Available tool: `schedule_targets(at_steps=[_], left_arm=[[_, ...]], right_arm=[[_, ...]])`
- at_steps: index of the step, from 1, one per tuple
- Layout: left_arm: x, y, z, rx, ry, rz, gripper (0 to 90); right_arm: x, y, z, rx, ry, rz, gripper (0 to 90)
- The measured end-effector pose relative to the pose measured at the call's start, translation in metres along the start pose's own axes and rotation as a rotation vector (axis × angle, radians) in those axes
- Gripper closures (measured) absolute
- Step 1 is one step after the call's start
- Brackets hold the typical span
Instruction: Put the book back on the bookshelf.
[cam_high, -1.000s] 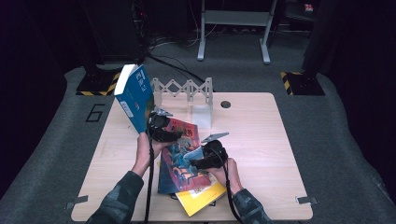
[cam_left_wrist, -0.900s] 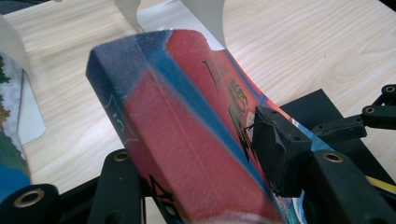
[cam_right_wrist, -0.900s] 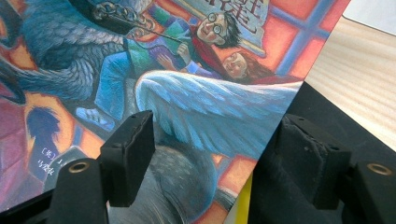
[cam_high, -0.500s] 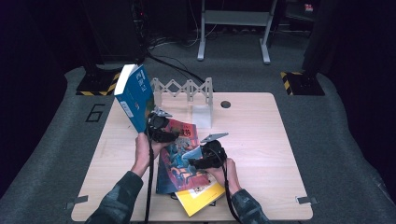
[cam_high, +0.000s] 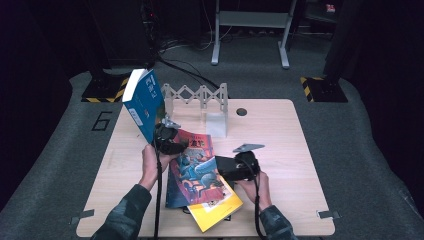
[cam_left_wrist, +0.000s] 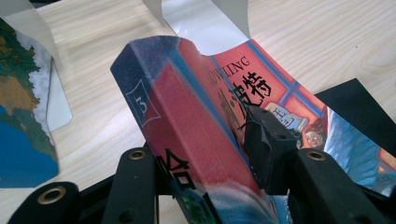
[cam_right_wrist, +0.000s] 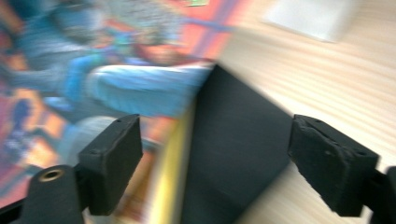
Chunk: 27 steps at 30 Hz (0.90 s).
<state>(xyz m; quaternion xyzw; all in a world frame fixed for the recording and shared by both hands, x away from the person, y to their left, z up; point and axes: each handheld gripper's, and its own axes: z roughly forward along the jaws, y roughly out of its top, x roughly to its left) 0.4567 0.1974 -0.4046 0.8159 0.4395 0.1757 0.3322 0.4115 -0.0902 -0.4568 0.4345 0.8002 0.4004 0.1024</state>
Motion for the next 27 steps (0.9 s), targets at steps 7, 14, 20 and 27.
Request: schedule_targets(at_steps=[7,14,20,27], left_arm=[[0.002,-0.002,-0.001,-0.019,-0.01,-0.013,57.9],[0.004,-0.003,-0.004,-0.034,-0.029,-0.02,57.7],[0.006,-0.001,-0.006,-0.028,-0.057,-0.041,59.7],[0.008,-0.001,-0.01,-0.028,-0.072,-0.043,63.1]], right_arm=[[-0.066,-0.036,-0.018,-0.009,-0.221,0.091,3.7],[-0.094,-0.066,-0.011,-0.018,-0.301,0.126,2.9],[-0.099,-0.071,-0.008,-0.032,-0.348,0.113,4.0],[-0.103,-0.072,-0.001,-0.005,-0.361,0.098,4.4]])
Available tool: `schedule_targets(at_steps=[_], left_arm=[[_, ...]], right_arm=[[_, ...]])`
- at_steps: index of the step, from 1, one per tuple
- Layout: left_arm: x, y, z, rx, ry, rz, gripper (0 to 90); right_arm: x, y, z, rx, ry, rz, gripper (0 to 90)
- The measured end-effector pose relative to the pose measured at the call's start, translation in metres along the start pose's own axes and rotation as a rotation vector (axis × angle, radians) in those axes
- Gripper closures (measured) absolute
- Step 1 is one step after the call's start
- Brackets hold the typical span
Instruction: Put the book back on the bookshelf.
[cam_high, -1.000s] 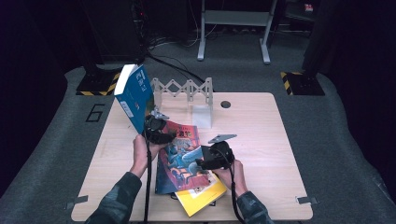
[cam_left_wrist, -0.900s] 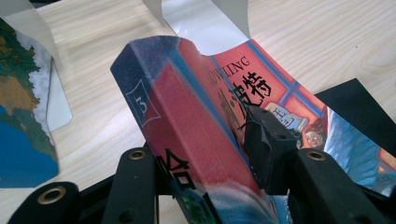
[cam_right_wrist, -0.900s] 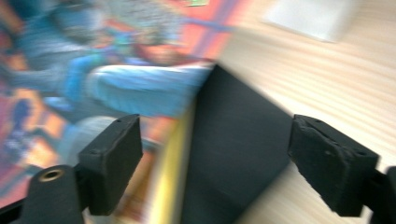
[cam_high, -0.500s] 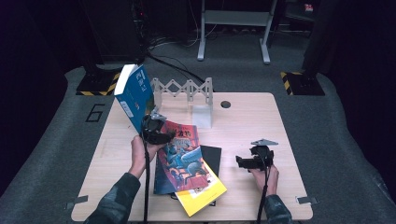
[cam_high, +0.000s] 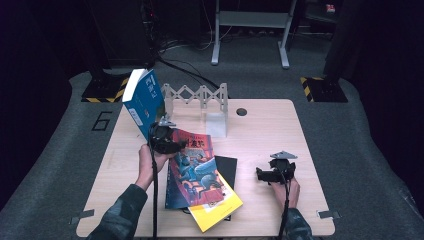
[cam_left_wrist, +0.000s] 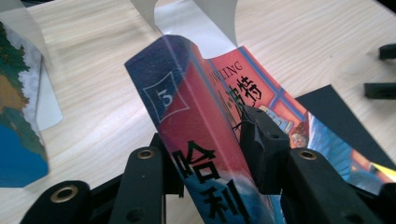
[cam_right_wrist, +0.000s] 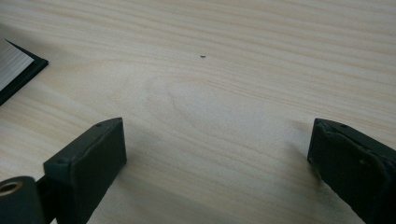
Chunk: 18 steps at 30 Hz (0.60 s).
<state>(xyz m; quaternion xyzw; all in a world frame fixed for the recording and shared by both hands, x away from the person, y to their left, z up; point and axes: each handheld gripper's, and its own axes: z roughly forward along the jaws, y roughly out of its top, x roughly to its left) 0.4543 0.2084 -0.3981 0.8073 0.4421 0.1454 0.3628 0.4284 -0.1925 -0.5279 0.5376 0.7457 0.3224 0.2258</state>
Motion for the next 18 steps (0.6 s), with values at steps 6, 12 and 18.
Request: schedule_targets(at_steps=[6,12,18], left_arm=[[-0.002,0.0,-0.002,-0.026,-0.002,-0.023,64.1],[-0.005,0.002,-0.009,-0.084,-0.046,-0.046,67.3],[-0.008,0.008,-0.016,-0.112,-0.086,-0.061,70.0]], right_arm=[[0.0,-0.001,0.0,-0.01,0.005,-0.005,5.0],[0.0,-0.002,0.0,-0.011,0.006,-0.01,5.8],[0.0,-0.002,0.0,-0.017,0.007,-0.011,7.3]])
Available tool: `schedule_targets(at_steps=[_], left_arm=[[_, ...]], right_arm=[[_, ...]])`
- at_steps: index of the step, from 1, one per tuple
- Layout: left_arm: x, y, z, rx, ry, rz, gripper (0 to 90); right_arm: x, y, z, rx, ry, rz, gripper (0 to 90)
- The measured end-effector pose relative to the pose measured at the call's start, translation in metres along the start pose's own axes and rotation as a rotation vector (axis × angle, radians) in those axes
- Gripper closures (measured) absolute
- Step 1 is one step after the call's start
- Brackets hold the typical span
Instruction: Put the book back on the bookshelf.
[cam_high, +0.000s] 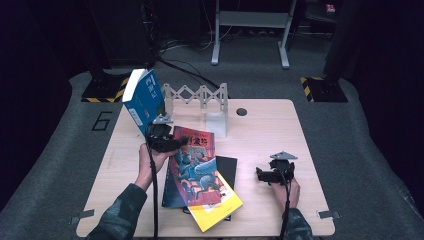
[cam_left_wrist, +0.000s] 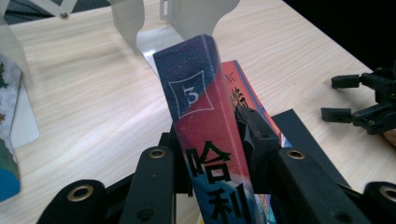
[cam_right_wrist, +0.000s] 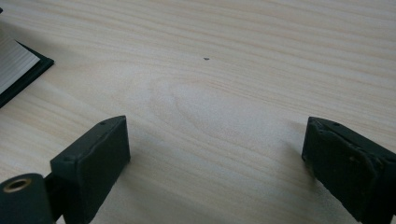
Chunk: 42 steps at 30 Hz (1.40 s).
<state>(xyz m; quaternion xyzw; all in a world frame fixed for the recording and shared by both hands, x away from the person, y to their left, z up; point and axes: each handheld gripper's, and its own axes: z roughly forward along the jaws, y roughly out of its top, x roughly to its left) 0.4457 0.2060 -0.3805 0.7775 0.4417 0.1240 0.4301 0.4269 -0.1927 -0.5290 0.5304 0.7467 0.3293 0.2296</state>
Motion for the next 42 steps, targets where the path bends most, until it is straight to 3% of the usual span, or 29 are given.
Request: schedule_targets(at_steps=[4,9,12,23,33,42], left_arm=[[-0.005,0.005,-0.005,-0.025,-0.009,0.006,71.3],[-0.007,0.013,-0.015,-0.068,-0.069,-0.023,73.9],[-0.006,0.018,-0.024,-0.078,-0.092,-0.01,74.3],[-0.006,0.036,-0.059,-0.185,-0.106,0.011,74.5],[-0.003,0.055,-0.087,-0.259,-0.066,0.051,74.5],[0.011,0.062,-0.092,-0.297,0.041,0.028,74.4]], right_arm=[[0.0,0.0,0.0,0.0,0.003,-0.003,7.4],[0.0,0.0,0.0,0.0,0.004,-0.002,7.6],[0.0,0.0,0.0,-0.002,0.007,-0.004,8.2],[0.0,0.0,0.0,-0.003,0.009,-0.009,8.7],[0.0,0.0,0.0,-0.004,0.01,-0.02,8.7],[0.001,0.0,0.0,-0.006,0.012,-0.013,8.7]])
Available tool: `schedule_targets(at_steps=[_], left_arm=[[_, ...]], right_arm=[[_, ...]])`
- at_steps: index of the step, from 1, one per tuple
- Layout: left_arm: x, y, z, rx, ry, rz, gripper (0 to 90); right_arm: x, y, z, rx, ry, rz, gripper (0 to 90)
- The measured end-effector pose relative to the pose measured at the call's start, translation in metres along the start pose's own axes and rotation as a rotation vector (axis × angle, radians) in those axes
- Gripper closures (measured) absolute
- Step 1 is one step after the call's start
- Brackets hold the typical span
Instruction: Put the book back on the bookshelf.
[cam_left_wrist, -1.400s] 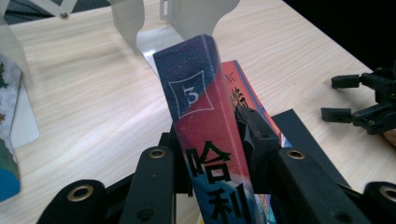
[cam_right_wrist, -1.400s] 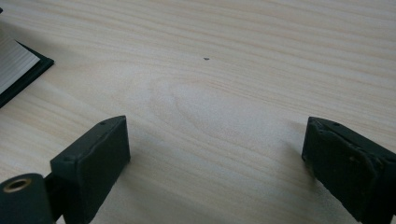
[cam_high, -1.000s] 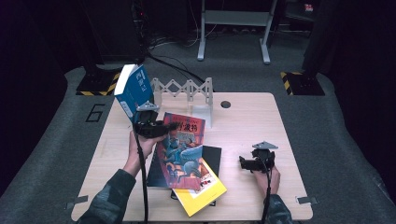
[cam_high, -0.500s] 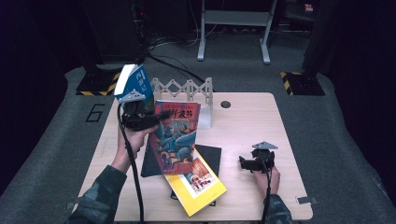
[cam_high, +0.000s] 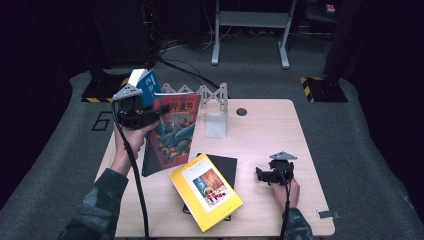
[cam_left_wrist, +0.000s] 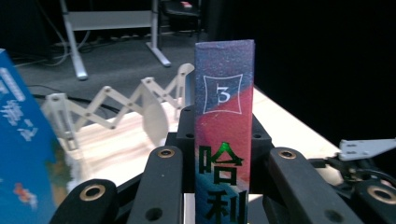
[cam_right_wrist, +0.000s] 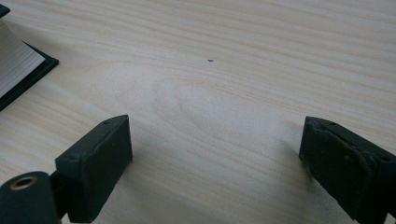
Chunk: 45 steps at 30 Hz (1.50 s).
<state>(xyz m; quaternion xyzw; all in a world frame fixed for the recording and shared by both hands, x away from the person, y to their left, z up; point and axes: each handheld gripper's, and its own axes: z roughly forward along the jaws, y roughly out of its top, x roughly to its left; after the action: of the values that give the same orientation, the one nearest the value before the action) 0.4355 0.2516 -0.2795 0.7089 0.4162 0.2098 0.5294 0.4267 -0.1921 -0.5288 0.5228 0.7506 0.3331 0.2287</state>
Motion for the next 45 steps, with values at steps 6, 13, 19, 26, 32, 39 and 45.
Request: schedule_targets(at_steps=[6,13,19,26,32,39,45], left_arm=[[0.009,0.0,-0.003,-0.029,0.071,-0.013,74.4],[0.02,0.003,-0.007,-0.057,0.154,-0.001,74.4],[0.028,0.004,-0.007,-0.074,0.221,0.001,74.4],[0.037,0.003,-0.006,-0.091,0.284,-0.008,74.4],[0.046,0.002,-0.002,-0.107,0.357,-0.01,74.4],[0.051,0.002,0.004,-0.127,0.402,-0.013,74.4],[0.055,0.001,0.013,-0.137,0.428,-0.026,74.4]], right_arm=[[0.0,0.0,0.0,0.002,0.001,-0.001,8.7],[0.0,0.0,0.0,0.001,0.0,-0.002,8.9],[0.001,0.0,0.0,-0.002,-0.004,-0.003,9.1],[0.001,0.0,0.0,0.002,-0.003,-0.006,9.2],[0.001,0.0,0.0,0.002,-0.001,-0.006,9.4],[0.001,0.0,0.0,-0.001,-0.001,-0.008,9.8],[0.001,0.0,0.0,-0.001,-0.002,-0.008,9.8]])
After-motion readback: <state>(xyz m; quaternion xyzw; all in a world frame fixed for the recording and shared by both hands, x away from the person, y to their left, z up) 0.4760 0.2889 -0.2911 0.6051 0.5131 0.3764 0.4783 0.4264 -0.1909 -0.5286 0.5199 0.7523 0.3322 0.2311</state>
